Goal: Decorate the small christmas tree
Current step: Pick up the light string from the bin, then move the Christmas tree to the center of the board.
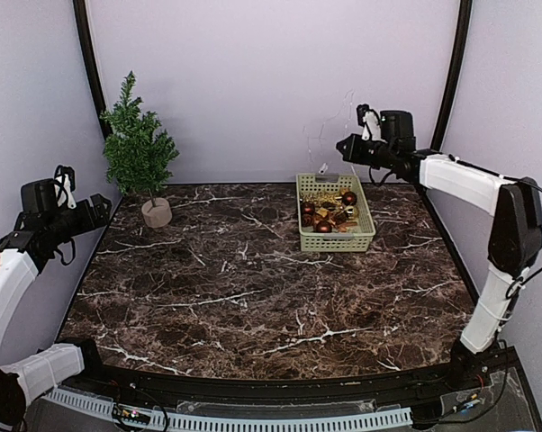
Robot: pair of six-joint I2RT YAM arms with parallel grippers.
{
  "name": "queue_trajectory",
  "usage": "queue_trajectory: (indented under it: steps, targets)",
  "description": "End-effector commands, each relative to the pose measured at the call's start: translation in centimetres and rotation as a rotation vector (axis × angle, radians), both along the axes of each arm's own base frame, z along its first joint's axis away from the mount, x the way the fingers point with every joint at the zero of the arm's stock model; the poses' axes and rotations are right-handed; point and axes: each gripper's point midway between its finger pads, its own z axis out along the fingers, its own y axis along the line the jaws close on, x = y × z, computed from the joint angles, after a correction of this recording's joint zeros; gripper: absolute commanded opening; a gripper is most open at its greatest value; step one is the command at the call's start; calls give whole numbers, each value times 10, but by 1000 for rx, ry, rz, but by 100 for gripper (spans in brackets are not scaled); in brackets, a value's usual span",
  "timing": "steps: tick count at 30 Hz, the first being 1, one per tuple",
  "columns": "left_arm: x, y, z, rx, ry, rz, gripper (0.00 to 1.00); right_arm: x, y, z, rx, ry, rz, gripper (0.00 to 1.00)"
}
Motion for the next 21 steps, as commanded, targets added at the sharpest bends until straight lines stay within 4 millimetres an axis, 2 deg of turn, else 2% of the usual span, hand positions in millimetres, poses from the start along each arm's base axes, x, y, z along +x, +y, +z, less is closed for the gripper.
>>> queue_trajectory:
  steps: [1,7,12,15,18,21]
  targets:
    - [2,-3,6,-18,-34,-19,99,-21,0,78,99,-182,49,0]
    - [17,-11,20,-144,-95,-32,99,-49,-6,135,118,-270,82,0]
    - [43,-6,16,-246,-105,-7,99,-86,-16,175,125,-349,104,0]
    - [64,-7,14,-287,-105,-32,99,-105,-24,188,106,-387,110,0]
    - [77,-7,15,-311,-114,-50,98,-118,-32,190,83,-388,94,0]
    - [94,-2,14,-302,-126,-48,83,-130,-38,192,80,-391,86,0]
